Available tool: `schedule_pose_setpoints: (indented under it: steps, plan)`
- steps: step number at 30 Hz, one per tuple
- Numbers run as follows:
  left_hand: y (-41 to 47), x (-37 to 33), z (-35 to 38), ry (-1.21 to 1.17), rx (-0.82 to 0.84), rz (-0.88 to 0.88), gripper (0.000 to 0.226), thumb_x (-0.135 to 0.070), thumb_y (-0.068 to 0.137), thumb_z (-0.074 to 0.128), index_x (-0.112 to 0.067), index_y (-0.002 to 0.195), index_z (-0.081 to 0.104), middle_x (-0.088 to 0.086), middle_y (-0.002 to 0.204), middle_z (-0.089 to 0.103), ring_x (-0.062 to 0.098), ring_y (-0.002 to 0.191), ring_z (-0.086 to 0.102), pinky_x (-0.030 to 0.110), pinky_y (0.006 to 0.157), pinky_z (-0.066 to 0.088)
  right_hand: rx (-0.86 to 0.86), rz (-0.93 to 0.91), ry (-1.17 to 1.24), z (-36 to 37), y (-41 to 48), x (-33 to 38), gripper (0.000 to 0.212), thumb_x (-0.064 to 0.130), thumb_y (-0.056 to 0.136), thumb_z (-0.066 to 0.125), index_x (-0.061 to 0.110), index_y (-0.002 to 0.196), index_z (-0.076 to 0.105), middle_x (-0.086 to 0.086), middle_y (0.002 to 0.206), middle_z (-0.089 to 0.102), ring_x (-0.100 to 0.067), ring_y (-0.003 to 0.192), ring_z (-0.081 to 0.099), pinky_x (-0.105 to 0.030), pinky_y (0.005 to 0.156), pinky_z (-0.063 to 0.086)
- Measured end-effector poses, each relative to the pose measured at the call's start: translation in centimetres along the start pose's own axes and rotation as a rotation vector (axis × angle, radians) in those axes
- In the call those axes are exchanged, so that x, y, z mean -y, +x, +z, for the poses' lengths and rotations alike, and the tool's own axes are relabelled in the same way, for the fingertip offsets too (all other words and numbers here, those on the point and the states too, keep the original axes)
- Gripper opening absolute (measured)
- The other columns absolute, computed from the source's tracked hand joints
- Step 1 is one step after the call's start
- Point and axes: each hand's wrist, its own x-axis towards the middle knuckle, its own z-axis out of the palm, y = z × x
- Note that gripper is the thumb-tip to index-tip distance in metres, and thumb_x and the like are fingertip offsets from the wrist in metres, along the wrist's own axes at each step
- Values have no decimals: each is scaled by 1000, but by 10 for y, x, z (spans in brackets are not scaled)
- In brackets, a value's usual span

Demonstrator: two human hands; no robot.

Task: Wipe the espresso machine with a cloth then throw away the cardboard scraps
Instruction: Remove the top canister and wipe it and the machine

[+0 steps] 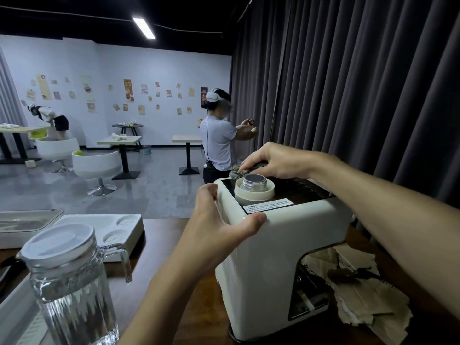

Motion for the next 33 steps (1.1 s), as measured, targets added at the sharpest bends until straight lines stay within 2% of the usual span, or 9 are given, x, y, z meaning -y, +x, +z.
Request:
schedule_pose_setpoints:
  steps: [3, 5, 12, 14, 16, 19, 23, 29, 33]
  plan:
    - [0, 0, 1, -30, 15, -19, 117, -83, 48, 69, -31, 145, 27, -10, 149, 39, 12, 130, 49, 31, 107, 43, 6, 9, -110, -8, -10, -1, 20, 22, 90, 69, 25, 110, 74, 9, 110, 72, -10, 105, 65, -39, 101, 47]
    - [0, -1, 1, -38, 16, -20, 117, -82, 48, 69, -31, 145, 27, -9, 151, 39, 14, 130, 50, 38, 110, 44, -1, 41, -187, -15, -22, -4, 23, 20, 90, 69, 25, 112, 73, 8, 112, 70, -11, 104, 64, -39, 99, 48]
    - [1, 2, 3, -51, 15, 2, 121, -83, 49, 69, -29, 148, 25, -8, 153, 36, 4, 130, 38, 26, 105, 37, -32, 57, -343, -24, -73, 0, 22, 24, 86, 71, 33, 106, 74, 15, 109, 67, -2, 100, 61, -34, 94, 50]
    - [0, 3, 2, -40, 30, 8, 123, -88, 48, 67, -30, 148, 26, -13, 150, 35, 1, 127, 37, 22, 98, 35, -33, 31, -336, -23, -86, 4, 22, 25, 86, 71, 34, 106, 73, 16, 113, 66, -2, 105, 59, -27, 97, 47]
    - [-1, 6, -2, -33, 55, 22, 124, -92, 46, 66, -32, 148, 27, -17, 145, 36, -1, 127, 39, 20, 97, 37, -27, 1, -304, -21, -97, 7, 23, 24, 85, 71, 32, 107, 73, 17, 116, 65, -1, 111, 57, -10, 95, 41]
    - [-3, 11, -10, -56, 94, 35, 130, -92, 43, 70, -36, 150, 24, -22, 146, 36, 0, 135, 39, 33, 110, 42, -13, -51, -218, -16, -110, 12, 25, 20, 85, 72, 30, 108, 74, 20, 117, 64, 5, 115, 52, 3, 90, 32]
    - [-4, 12, -15, -56, 114, 45, 141, -91, 40, 73, -38, 154, 12, -16, 154, 33, -1, 140, 33, 33, 113, 37, -21, -131, -187, -5, -118, 24, 25, 19, 86, 71, 29, 109, 74, 23, 116, 63, 8, 115, 53, -2, 95, 35]
    - [-4, 12, -17, -49, 147, 49, 146, -85, 38, 78, -36, 157, 8, -11, 160, 28, -1, 142, 29, 27, 112, 31, -3, -183, -159, 14, -114, 44, 29, 22, 89, 68, 37, 114, 71, 24, 125, 59, 12, 120, 47, -3, 99, 33]
    - [-5, 12, -18, -51, 148, 49, 144, -88, 37, 76, -39, 155, 8, -9, 161, 26, 3, 144, 27, 30, 113, 33, -66, -234, -176, 31, -105, 57, 27, 20, 91, 64, 30, 116, 70, 19, 124, 60, 6, 119, 50, -15, 102, 39]
